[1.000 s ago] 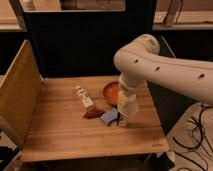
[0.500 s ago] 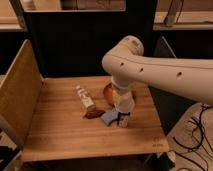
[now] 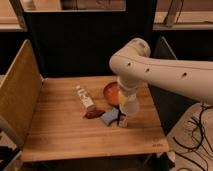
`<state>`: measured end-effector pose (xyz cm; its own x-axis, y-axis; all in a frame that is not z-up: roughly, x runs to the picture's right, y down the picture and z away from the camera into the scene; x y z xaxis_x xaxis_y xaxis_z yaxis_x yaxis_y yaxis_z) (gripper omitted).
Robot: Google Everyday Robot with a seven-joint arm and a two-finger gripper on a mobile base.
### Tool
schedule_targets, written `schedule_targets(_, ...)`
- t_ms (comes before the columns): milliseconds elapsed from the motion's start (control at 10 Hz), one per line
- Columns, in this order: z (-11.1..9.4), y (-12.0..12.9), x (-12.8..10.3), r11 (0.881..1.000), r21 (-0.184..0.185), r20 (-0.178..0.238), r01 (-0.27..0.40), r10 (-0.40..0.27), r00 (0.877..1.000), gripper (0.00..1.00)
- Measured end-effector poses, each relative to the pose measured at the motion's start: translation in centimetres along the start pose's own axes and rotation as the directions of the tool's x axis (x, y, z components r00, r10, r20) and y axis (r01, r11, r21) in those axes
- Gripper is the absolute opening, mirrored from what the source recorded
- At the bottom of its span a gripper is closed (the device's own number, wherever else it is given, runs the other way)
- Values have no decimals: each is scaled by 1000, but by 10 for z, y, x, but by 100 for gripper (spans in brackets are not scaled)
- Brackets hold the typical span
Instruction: Place the ceramic cup over the eraser
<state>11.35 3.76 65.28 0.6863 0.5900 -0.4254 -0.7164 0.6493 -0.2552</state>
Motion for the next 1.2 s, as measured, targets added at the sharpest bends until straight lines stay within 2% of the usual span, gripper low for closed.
schedule_targets(400,6,14,1,999,-42,10,4,-4,1000,0)
schedule_targets(900,5,34,1,997,-60,28,57,-56,998,0)
schedule_targets(1200,18,39,-4,994,-68,17,84,-83,996,0)
